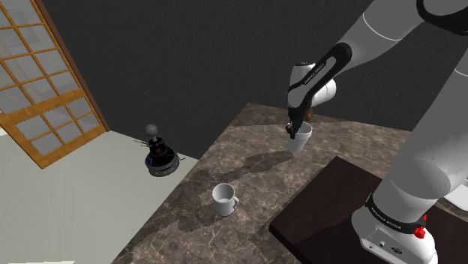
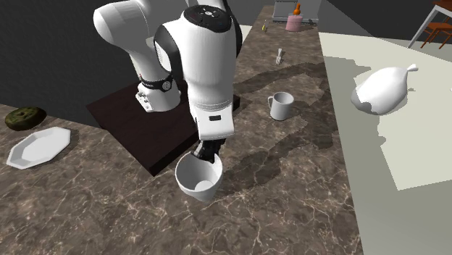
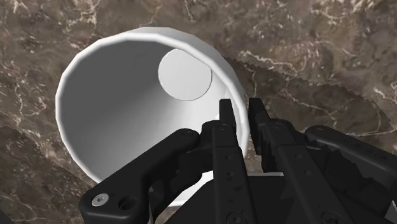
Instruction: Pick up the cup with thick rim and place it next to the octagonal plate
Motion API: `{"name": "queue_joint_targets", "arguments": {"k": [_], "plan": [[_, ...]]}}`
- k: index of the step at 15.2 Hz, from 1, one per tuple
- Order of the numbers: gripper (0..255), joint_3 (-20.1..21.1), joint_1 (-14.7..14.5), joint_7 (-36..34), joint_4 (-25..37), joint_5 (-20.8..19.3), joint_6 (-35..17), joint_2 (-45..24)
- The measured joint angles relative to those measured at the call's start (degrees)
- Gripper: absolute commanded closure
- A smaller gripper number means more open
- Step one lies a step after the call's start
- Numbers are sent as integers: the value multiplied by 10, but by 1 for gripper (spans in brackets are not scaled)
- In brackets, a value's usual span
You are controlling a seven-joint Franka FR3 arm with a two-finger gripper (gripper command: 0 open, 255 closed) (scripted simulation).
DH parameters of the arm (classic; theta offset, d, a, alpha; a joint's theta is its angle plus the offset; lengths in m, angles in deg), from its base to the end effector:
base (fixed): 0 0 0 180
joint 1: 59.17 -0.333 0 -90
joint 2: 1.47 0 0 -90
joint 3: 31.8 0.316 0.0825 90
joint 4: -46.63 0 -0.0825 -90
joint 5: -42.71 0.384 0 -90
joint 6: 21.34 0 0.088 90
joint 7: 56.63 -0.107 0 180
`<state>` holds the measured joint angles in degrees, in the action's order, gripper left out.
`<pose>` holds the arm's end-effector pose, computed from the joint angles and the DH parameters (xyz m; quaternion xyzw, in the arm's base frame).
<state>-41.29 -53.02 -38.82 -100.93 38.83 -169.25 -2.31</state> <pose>0.4294 -0.1192 0.2562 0.9987 0.0477 -0.0095 0.0171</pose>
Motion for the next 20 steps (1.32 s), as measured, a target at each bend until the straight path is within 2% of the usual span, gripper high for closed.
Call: {"name": "queue_joint_targets", "arguments": {"k": [20], "plan": [[255,4,1,-8,45,-15,176,132]]}}
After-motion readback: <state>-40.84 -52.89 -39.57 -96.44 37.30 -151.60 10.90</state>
